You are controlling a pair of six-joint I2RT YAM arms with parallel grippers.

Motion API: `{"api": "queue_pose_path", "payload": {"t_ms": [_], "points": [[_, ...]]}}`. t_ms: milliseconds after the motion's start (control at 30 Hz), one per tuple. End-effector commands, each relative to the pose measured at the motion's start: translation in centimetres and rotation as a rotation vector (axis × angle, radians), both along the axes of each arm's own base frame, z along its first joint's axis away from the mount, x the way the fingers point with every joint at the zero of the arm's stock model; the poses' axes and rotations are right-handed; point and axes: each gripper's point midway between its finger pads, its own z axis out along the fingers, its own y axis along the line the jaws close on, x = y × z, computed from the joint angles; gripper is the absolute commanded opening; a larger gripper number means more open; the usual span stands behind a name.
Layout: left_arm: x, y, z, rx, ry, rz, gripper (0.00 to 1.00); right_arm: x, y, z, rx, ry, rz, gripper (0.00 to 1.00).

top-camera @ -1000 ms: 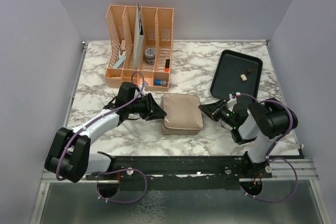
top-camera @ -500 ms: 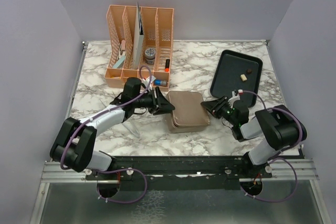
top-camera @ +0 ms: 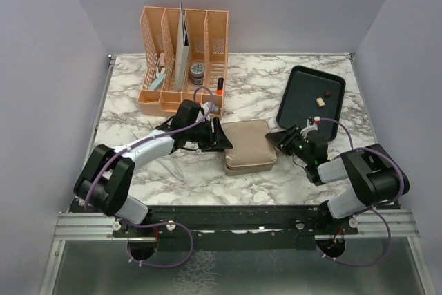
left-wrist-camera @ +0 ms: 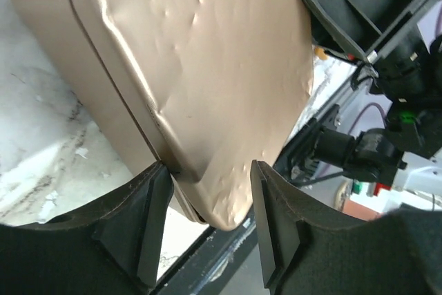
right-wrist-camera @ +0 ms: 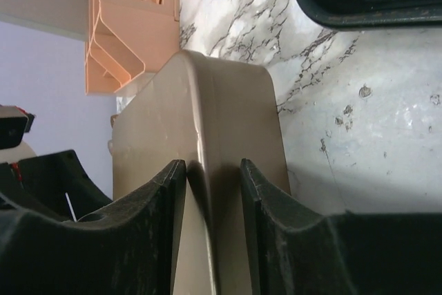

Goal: Pack the chocolate
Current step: Close the box lid on the packing box.

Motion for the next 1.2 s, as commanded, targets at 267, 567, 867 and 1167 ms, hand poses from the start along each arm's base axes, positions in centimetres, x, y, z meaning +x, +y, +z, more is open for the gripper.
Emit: {"api": "queue_pose_path", "payload": {"t_ms": [267, 567, 867, 1167], "points": [[3.1, -2.9, 6.5, -0.224, -0.143, 0.052, 0.55, -4.8, 2.4, 1.0, -0.069, 0.088, 0.229, 0.52], [3.1, -3.4, 9.4, -0.325, -0.104, 0.085, 0.52, -6.0, 2.4, 0.6, -0.050, 0.099, 0.230, 0.53], [2.0, -3.8, 8.0, -0.336, -0.023, 0.066, 0.51, -6.2, 3.0, 1.3, -0.015, 0.088, 0.242, 0.54], [2.9, -4.0, 3.1, -0.015, -0.103, -0.007, 0.51, -6.1, 3.7, 1.6, -0.002, 0.082, 0.257, 0.56]]}}
